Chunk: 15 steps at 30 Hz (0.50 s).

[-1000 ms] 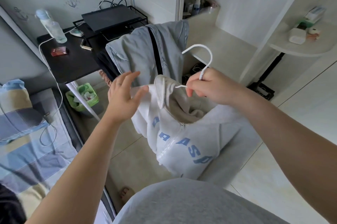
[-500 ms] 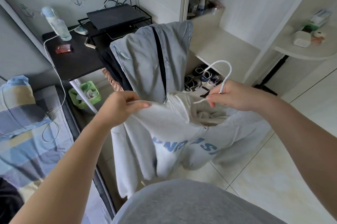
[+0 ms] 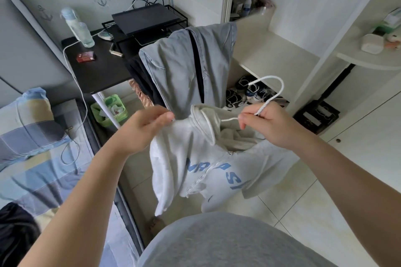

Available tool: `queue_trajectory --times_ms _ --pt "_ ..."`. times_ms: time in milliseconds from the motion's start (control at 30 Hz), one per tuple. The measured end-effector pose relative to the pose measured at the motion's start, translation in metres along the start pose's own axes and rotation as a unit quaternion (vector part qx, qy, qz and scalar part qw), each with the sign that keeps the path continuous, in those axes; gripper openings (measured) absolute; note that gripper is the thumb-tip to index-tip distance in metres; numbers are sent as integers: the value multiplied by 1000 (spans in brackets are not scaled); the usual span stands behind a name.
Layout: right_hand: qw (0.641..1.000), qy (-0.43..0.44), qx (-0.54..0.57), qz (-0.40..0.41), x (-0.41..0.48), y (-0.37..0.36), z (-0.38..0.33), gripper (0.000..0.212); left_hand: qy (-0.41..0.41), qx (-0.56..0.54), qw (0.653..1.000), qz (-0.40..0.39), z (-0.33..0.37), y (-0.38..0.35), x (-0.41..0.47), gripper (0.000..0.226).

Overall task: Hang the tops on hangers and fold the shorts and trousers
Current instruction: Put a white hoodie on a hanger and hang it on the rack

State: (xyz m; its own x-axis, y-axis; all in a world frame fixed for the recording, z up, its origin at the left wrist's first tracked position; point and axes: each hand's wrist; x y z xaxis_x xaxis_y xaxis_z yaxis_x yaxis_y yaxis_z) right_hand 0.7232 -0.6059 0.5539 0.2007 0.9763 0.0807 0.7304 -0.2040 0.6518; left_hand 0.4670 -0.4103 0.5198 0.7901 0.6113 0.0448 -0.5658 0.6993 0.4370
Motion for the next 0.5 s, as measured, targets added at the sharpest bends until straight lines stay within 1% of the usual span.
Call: queue_trajectory --times_ms 67,100,133,200,267,300,367,400,433,500 --pt "1000 6 -6 2 0 -3 -1 32 34 6 996 -88 5 -2 0 58" --pt "1000 6 -4 3 0 -3 -1 32 48 -6 993 -111 7 -3 0 61" --pt "1000 7 0 1 -1 -4 -1 32 66 -25 988 -134 10 -3 1 58" --pt "1000 8 2 -10 -5 -4 0 32 108 -70 972 -195 15 -1 2 45" --pt "1000 17 -6 -19 -10 -5 0 30 163 -140 940 -267 16 1 5 37" --pt "1000 22 -12 -19 -12 -6 1 29 195 -182 920 -288 15 1 7 34" --pt "1000 13 -17 -19 -14 -6 4 30 242 -240 896 -284 13 -1 12 22" --pt "1000 6 -14 -22 -15 -5 4 30 251 -251 896 -265 13 -3 14 16" --pt "1000 1 -13 -27 -16 -5 4 31 245 -244 907 -241 14 -6 16 11" --pt "999 -15 -20 -43 -18 -3 5 32 190 -180 949 -174 17 -14 18 15"
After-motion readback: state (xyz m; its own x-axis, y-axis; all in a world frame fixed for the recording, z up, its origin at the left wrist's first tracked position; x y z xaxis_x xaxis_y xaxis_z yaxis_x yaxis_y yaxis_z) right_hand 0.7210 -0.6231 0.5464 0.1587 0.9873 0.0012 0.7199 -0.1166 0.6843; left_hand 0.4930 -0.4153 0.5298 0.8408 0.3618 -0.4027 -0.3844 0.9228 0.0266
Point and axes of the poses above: each hand's wrist, its own x-axis towards the middle knuckle, its own y-axis out of the back of the hand, z = x × y, and after that the axes turned 7 degrees about -x, right-handed
